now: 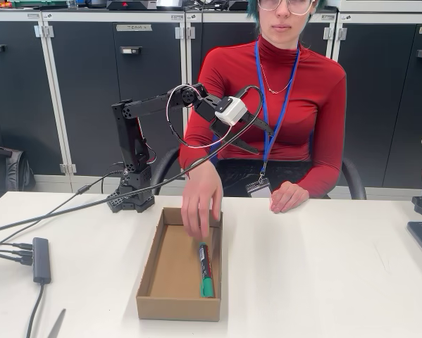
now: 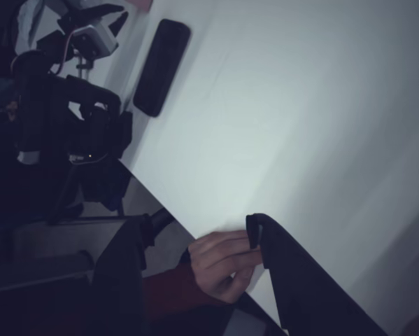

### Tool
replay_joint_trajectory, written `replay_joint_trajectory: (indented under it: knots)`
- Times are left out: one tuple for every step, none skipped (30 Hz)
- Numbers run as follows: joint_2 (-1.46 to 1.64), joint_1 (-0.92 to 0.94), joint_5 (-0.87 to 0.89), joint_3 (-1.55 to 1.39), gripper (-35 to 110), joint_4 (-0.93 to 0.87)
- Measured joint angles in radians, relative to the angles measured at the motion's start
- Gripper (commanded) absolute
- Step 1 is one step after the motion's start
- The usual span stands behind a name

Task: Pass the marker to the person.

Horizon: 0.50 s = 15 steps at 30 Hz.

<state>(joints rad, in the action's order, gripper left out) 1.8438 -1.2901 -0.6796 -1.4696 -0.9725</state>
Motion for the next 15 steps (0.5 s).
replay_joint_trajectory:
  knots:
    - [0.008, 0.0, 0.0, 0.0, 30, 0.0]
    - [0.017, 0.0, 0.0, 0.0, 30, 0.0]
    - [0.028, 0.0, 0.0, 0.0, 30, 0.0]
    - [0.037, 0.0, -0.005, 0.0, 30, 0.0]
    - [0.046, 0.0, -0.011, 0.0, 30, 0.0]
    - [0.054, 0.0, -0.017, 0.0, 30, 0.0]
    - [0.06, 0.0, -0.025, 0.0, 30, 0.0]
    - [0.063, 0.0, -0.028, 0.0, 30, -0.005]
    - [0.063, 0.0, -0.031, 0.0, 30, -0.014]
    - [0.063, 0.0, -0.031, 0.0, 30, -0.02]
    - [0.063, 0.0, -0.031, 0.0, 30, -0.026]
    - [0.063, 0.0, -0.031, 0.0, 30, -0.029]
    - [0.063, 0.0, -0.031, 0.0, 30, -0.029]
    - [0.063, 0.0, -0.031, 0.0, 30, -0.029]
    - [0.063, 0.0, -0.031, 0.0, 30, -0.029]
